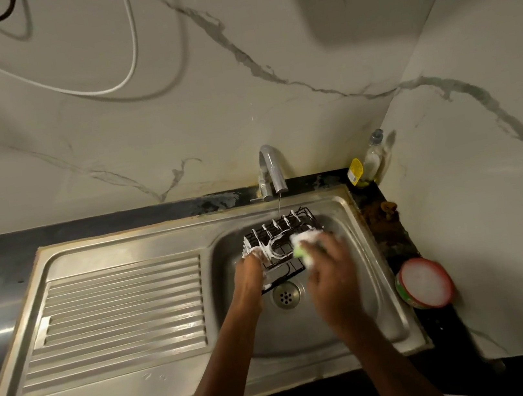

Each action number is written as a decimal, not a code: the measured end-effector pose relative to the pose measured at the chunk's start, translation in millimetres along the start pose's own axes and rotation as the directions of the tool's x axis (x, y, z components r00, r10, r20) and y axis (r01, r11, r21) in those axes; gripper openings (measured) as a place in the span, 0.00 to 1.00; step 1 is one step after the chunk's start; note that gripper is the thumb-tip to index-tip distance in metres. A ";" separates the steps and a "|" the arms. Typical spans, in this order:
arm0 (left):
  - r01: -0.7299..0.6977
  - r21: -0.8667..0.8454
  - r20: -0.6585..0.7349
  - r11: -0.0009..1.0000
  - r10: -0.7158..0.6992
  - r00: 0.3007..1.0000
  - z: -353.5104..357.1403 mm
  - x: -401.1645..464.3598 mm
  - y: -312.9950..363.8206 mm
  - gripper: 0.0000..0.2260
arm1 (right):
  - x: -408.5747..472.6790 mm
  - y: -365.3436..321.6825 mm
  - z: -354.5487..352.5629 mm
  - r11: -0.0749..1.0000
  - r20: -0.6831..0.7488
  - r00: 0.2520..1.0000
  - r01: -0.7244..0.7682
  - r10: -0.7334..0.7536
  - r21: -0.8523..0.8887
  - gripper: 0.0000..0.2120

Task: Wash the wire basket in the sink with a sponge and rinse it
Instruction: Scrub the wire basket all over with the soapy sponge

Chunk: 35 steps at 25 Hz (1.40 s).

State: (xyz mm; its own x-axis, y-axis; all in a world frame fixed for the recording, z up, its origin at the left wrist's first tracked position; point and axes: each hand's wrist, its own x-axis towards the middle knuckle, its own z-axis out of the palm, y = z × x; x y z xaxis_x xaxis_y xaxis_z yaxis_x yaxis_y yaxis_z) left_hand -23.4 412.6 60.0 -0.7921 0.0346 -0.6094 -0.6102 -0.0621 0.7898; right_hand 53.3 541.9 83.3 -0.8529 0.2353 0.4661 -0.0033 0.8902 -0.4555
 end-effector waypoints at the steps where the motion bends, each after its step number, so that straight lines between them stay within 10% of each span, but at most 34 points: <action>1: -0.009 -0.004 0.009 1.000 0.009 1.000 0.3 -0.6 -1.2 0.11 | -12.1 -9.9 4.1 0.991 0.034 0.990 0.136 -0.136 -0.001 0.18; 3: -0.016 0.009 0.009 1.000 0.016 1.000 -0.9 -2.7 -3.5 0.11 | -4.5 -2.5 -0.6 0.986 0.076 0.984 0.159 -0.162 0.045 0.18; 7: -0.074 0.076 0.012 0.994 0.073 0.997 -8.0 -8.9 -8.0 0.07 | 47.1 25.1 -12.5 0.967 -0.011 0.967 -0.254 0.254 0.015 0.20; 13: -0.134 0.042 0.059 0.990 0.131 0.990 -12.8 -1.7 -13.4 0.16 | 27.4 -24.6 8.1 0.987 0.043 0.987 0.158 -0.157 -0.015 0.19; 17: -0.119 0.149 0.004 0.982 0.119 0.993 -12.7 -13.9 -5.0 0.10 | 48.3 20.4 -3.9 0.973 -0.053 0.972 -0.226 0.228 0.041 0.21; 23: -0.256 0.214 0.013 0.943 0.259 0.966 -5.1 -8.1 -13.9 0.08 | 11.5 -51.1 20.7 0.971 0.080 0.968 0.237 -0.238 0.022 0.16; 31: -0.274 0.253 -0.074 0.928 0.301 0.951 -7.2 -4.8 -10.7 0.07 | 31.3 34.9 1.7 0.979 -0.119 0.972 -0.202 0.204 0.031 0.21; 35: -0.247 0.194 -0.062 0.949 0.263 0.963 -7.6 1.6 -7.9 0.15 | 10.0 -8.6 12.2 0.996 -0.029 0.996 0.090 -0.089 0.006 0.17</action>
State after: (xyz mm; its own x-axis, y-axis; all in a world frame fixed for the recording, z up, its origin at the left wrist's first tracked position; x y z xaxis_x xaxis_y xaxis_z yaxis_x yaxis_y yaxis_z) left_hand -19.7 405.6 52.2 -0.9224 -0.0453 -0.3835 -0.3861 0.1263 0.9138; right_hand 38.4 531.9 82.6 -0.8339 0.1659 0.5264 -0.0828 0.9054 -0.4165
